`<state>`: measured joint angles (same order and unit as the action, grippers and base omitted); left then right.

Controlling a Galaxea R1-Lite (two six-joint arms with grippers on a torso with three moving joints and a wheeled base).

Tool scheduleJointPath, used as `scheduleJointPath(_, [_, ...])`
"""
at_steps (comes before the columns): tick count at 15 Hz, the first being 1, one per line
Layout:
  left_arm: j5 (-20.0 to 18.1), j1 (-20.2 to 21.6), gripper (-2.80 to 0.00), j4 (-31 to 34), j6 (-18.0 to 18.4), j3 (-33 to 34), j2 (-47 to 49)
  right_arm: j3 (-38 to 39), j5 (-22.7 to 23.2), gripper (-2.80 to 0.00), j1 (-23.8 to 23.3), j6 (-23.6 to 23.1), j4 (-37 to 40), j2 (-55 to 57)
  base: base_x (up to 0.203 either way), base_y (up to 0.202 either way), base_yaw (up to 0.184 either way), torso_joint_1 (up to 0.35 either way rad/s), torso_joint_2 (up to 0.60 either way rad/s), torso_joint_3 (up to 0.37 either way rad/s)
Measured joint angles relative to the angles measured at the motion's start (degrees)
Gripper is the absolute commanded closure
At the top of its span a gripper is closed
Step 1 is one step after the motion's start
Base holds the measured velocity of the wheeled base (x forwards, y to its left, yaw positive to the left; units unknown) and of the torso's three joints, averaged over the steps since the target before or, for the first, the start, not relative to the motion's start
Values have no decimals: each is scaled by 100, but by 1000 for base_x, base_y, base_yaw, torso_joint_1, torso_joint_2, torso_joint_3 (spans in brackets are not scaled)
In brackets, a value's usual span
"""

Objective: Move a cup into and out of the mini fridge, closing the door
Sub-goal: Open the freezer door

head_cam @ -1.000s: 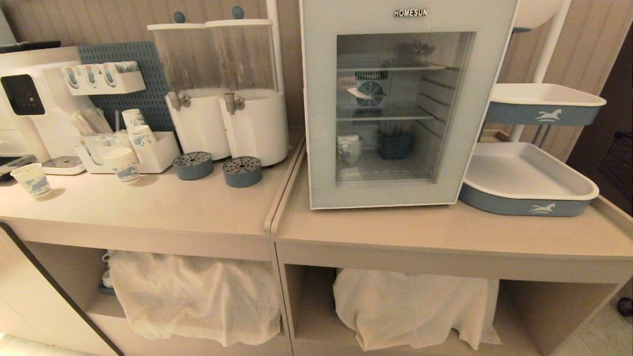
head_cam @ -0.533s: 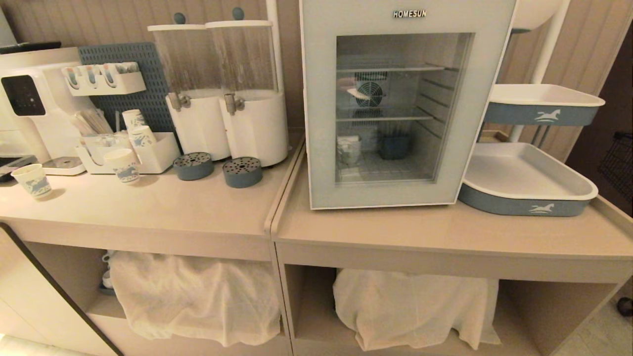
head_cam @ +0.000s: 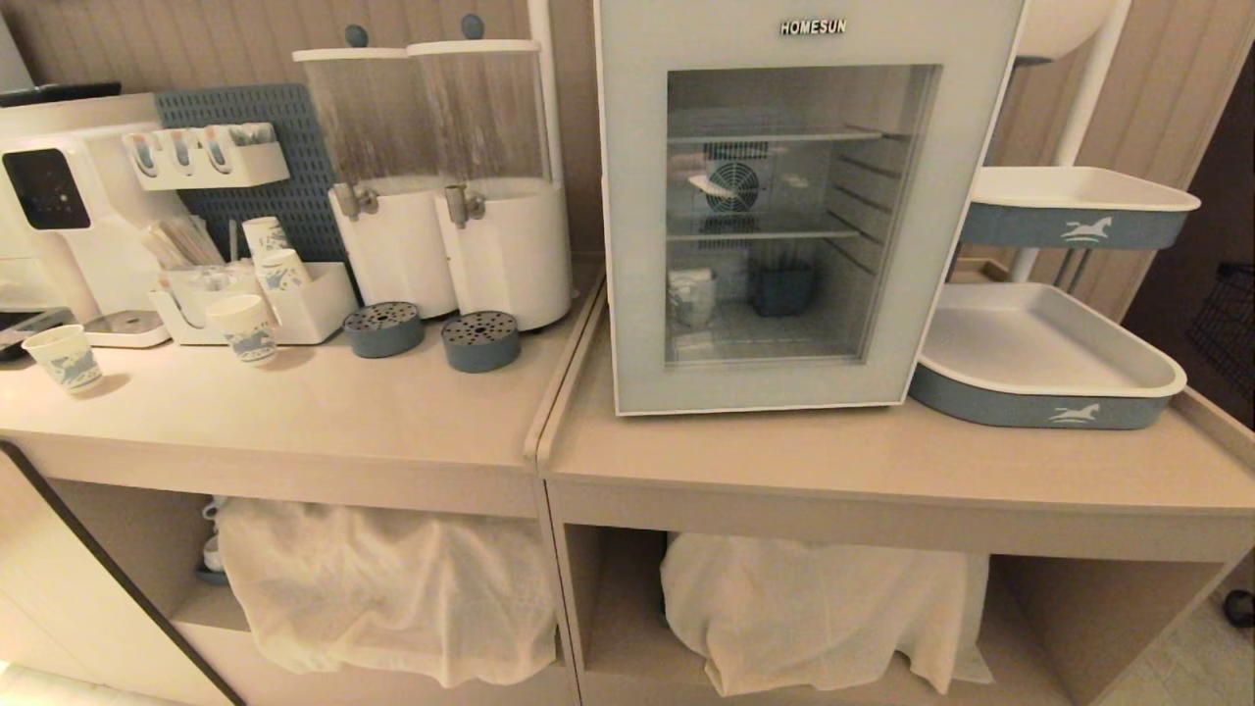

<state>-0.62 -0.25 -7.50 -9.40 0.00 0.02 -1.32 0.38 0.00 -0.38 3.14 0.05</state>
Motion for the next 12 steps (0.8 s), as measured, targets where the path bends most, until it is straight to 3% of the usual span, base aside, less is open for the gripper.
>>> scheduleJointPath(12, [-8,-2,0,0,26,0,0,-89,28,0,0,73,237,0,0,0,0,0,0,0])
